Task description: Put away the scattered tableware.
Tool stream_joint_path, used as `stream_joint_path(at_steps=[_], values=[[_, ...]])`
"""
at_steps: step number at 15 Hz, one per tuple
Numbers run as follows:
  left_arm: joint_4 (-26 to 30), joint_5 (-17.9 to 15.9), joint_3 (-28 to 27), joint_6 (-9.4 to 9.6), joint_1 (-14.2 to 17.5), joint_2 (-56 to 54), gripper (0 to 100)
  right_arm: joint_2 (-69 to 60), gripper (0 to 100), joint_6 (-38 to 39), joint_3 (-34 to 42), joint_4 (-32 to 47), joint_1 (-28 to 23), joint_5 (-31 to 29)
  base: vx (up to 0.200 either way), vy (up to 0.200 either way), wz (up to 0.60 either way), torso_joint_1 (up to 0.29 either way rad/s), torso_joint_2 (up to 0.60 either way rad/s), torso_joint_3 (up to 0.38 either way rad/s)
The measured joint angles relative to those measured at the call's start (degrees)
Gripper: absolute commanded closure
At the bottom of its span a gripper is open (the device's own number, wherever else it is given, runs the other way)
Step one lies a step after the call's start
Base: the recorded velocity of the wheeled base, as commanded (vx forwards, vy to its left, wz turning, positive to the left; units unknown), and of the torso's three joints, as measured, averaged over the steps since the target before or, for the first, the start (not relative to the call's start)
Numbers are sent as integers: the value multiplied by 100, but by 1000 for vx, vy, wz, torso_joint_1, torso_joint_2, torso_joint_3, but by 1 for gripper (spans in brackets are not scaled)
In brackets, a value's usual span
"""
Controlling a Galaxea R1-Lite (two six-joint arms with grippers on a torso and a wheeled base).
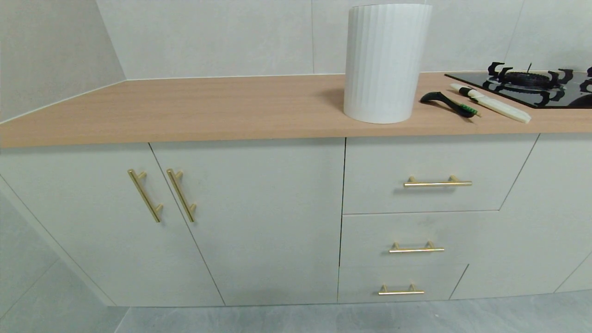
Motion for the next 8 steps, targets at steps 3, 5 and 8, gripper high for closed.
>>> stream_joint_path(at_steps=[3, 5, 8], values=[[2, 0, 2, 0, 0, 0, 0, 1442, 0, -68, -400, -9, 249, 137, 0, 0, 0, 0, 0, 0], [0, 0, 2, 0, 2, 0, 0, 2509, 0, -196, -723, -20, 371, 156, 0, 0, 0, 0, 0, 0], [0, -2, 2, 0, 2, 0, 0, 4206, 0, -293, -1267, -173, 469, 183, 0, 0, 0, 0, 0, 0]])
